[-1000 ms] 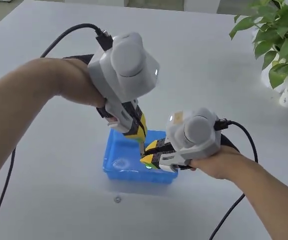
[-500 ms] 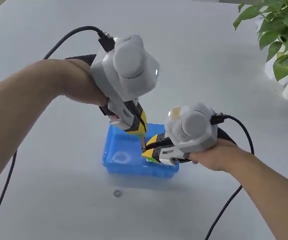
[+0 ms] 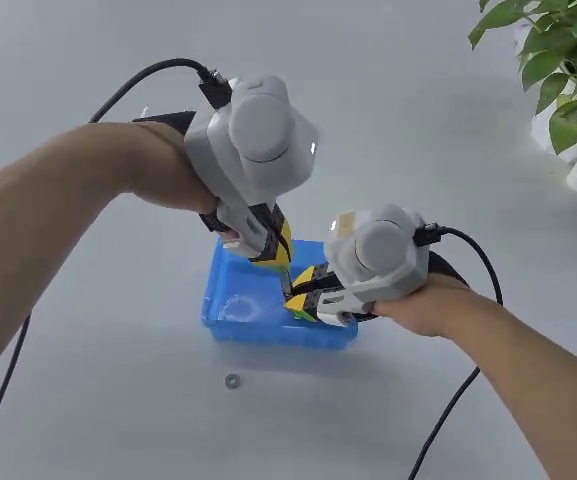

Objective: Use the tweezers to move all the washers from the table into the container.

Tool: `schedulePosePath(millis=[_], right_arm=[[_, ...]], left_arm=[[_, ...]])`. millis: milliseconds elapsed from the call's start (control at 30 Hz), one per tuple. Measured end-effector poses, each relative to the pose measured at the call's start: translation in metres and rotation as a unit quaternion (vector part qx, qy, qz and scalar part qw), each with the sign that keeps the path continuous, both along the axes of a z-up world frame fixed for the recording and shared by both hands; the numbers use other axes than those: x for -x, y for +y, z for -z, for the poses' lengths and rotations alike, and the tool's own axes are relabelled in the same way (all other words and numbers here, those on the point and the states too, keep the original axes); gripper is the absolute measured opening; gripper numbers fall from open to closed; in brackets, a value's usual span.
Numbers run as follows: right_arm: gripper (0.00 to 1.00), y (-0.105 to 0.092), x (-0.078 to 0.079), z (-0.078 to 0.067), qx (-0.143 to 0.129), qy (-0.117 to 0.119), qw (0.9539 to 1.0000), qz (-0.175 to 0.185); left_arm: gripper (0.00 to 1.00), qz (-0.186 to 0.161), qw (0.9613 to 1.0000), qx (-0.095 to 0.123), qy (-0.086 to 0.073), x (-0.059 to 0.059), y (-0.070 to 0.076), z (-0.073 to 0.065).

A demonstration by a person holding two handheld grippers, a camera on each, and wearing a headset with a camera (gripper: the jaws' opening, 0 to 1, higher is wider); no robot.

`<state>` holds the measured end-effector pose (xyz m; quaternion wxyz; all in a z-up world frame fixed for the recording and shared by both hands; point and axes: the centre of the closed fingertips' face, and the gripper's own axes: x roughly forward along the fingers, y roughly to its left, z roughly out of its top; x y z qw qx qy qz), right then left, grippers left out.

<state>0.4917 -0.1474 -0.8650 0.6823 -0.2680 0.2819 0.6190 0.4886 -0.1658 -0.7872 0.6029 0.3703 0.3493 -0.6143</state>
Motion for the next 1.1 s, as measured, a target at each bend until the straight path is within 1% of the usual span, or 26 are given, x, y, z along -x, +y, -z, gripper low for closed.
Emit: schedulePosePath(millis=[167,500,733,1100], right_arm=[[0.11,0.000,0.000,0.002,0.002,0.001,1.0000,-0.001],[0.11,-0.001,0.000,-0.001,0.001,-0.004,1.0000,-0.001],[0.11,0.000,0.001,-0.006,-0.001,-0.007,1.0000,-0.002],[0.11,0.001,0.009,-0.022,-0.008,-0.017,0.9998,-0.005]], left_arm=[[0.05,0.000,1.0000,0.001,0.003,0.001,0.000,0.002],[0.05,0.000,1.0000,0.000,0.002,0.001,0.000,-0.001],[0.05,0.000,1.0000,0.000,0.000,0.003,0.001,-0.007],[0.05,-0.001,1.0000,0.000,-0.006,0.011,0.003,-0.021]])
